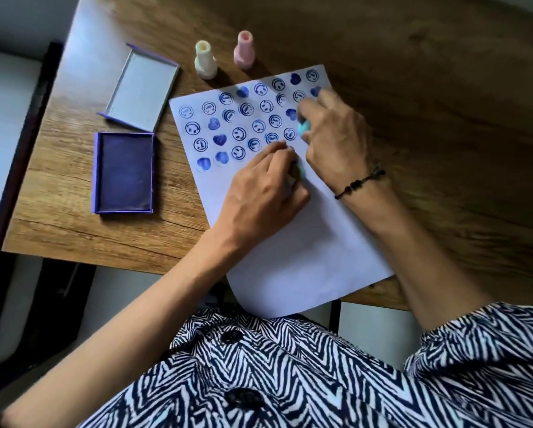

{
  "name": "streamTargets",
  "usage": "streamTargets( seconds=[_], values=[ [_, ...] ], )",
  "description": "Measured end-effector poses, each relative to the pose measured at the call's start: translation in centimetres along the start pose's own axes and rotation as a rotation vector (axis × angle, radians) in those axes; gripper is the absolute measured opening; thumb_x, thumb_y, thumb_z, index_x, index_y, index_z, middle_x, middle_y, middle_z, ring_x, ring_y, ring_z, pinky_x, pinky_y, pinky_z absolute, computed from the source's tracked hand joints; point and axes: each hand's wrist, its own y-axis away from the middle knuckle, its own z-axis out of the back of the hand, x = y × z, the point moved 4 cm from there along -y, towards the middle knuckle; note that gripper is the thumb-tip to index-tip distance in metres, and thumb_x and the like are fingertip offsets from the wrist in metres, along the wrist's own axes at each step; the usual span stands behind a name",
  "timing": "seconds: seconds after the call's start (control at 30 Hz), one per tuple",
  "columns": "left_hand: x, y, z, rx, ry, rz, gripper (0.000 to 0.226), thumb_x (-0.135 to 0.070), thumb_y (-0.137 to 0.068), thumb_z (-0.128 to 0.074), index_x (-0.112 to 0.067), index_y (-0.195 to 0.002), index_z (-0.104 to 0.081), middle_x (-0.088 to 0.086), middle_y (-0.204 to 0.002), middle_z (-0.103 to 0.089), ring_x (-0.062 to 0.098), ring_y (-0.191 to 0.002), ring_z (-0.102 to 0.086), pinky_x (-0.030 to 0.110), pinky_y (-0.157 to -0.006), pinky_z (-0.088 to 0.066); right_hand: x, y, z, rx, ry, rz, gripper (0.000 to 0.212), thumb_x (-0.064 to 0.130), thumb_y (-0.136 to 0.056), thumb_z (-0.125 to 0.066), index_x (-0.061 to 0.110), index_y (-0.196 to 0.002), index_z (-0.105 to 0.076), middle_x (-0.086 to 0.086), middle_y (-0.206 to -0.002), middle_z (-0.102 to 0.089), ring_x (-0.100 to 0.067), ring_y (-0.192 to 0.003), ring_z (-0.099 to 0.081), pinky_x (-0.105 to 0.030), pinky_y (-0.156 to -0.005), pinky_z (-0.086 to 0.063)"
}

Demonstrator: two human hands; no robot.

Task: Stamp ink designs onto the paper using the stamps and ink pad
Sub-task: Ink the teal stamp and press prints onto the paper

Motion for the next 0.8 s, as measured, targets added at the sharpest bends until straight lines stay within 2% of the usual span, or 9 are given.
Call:
streamTargets(
  seconds=[0.2, 0.27, 0.33, 0.4, 0.53, 0.6, 0.67, 0.73, 0.8],
  values=[
    [-0.2, 0.2, 0.0, 0.004, -0.018, -0.016, 0.035, -0.017, -0.074, -0.048, 0.01, -0.093, -0.058, 0.027, -0.093, -0.069, 0.037, -0.103, -0.063, 0.027, -0.091, -0.037, -0.5, 0.0, 0.4, 0.011, -0.056, -0.041, 0.022, 0.001, -0.084, -0.053, 0.009, -0.104, -0.059, -0.018, -0.115, -0.056, -0.038, -0.101, -0.057, -0.04, -0.08, -0.047],
    [-0.2, 0.2, 0.0, 0.016, -0.023, -0.034, 0.035, -0.018, -0.073, -0.048, 0.01, -0.093, -0.058, 0.027, -0.091, -0.069, 0.037, -0.103, -0.063, 0.028, -0.09, -0.037, -1.4, 0.7, 1.4, -0.088, -0.196, -0.105, 0.021, 0.002, -0.081, -0.057, 0.009, -0.1, -0.063, -0.018, -0.109, -0.06, -0.036, -0.096, -0.058, -0.039, -0.08, -0.046],
    [-0.2, 0.2, 0.0, 0.016, -0.025, -0.039, 0.036, -0.019, -0.073, -0.048, 0.009, -0.093, -0.057, 0.027, -0.092, -0.069, 0.037, -0.104, -0.063, 0.029, -0.089, -0.038, -2.8, 2.1, 2.9, -0.267, -0.339, -0.159, 0.02, 0.003, -0.076, -0.06, 0.009, -0.094, -0.066, -0.018, -0.1, -0.064, -0.031, -0.09, -0.06, -0.036, -0.078, -0.046],
    [-0.2, 0.3, 0.0, 0.002, -0.021, -0.041, 0.035, -0.019, -0.073, -0.048, 0.009, -0.092, -0.057, 0.027, -0.092, -0.068, 0.036, -0.103, -0.063, 0.029, -0.088, -0.038, -4.4, 4.2, 3.7, -0.372, -0.47, -0.23, 0.02, 0.003, -0.075, -0.06, 0.011, -0.092, -0.067, -0.015, -0.097, -0.066, -0.025, -0.084, -0.063, -0.032, -0.074, -0.053],
    [-0.2, 0.3, 0.1, -0.007, -0.007, -0.032, 0.031, -0.017, -0.076, -0.049, 0.008, -0.092, -0.057, 0.027, -0.096, -0.066, 0.034, -0.097, -0.064, 0.031, -0.082, -0.038, -6.0, 6.8, 2.4, -0.312, -0.727, -0.411, 0.018, 0.0, -0.08, -0.06, 0.011, -0.094, -0.065, -0.006, -0.093, -0.063, -0.01, -0.063, -0.063, -0.022, -0.059, -0.059],
    [0.1, 0.3, 0.3, -0.015, 0.028, 0.003, 0.028, -0.016, -0.079, -0.052, 0.006, -0.098, -0.056, 0.024, -0.1, -0.066, 0.035, -0.093, -0.063, 0.033, -0.078, -0.039, -5.7, 7.4, 1.7, -0.284, -0.829, -0.464, 0.019, -0.003, -0.081, -0.059, 0.009, -0.095, -0.064, -0.009, -0.091, -0.063, -0.011, -0.06, -0.062, -0.015, -0.056, -0.056],
    [0.3, 0.4, 0.8, -0.049, 0.104, 0.06, 0.029, -0.015, -0.081, -0.053, 0.002, -0.104, -0.056, 0.021, -0.102, -0.066, 0.034, -0.093, -0.062, 0.036, -0.08, -0.042, -5.2, 7.9, 1.4, -0.275, -0.946, -0.511, 0.019, -0.004, -0.081, -0.059, 0.01, -0.094, -0.064, -0.006, -0.087, -0.063, -0.012, -0.059, -0.062, -0.016, -0.058, -0.057],
    [0.2, 0.7, 1.5, -0.108, 0.243, 0.108, 0.026, -0.016, -0.083, -0.053, -0.003, -0.105, -0.058, 0.015, -0.101, -0.066, 0.027, -0.093, -0.061, 0.03, -0.083, -0.045, -4.1, 8.4, 1.3, -0.251, -1.123, -0.544, 0.019, -0.004, -0.082, -0.06, 0.012, -0.092, -0.064, -0.001, -0.084, -0.062, -0.011, -0.062, -0.062, -0.021, -0.062, -0.059],
    [0.2, 0.9, 1.8, -0.103, 0.509, 0.214, 0.021, -0.018, -0.084, -0.053, -0.01, -0.103, -0.059, 0.005, -0.098, -0.063, 0.015, -0.091, -0.061, 0.02, -0.083, -0.047, -2.6, 8.5, 1.3, -0.194, -1.307, -0.517, 0.02, -0.004, -0.083, -0.059, 0.014, -0.087, -0.064, -0.001, -0.086, -0.062, -0.014, -0.068, -0.062, -0.024, -0.064, -0.06]
  ],
)
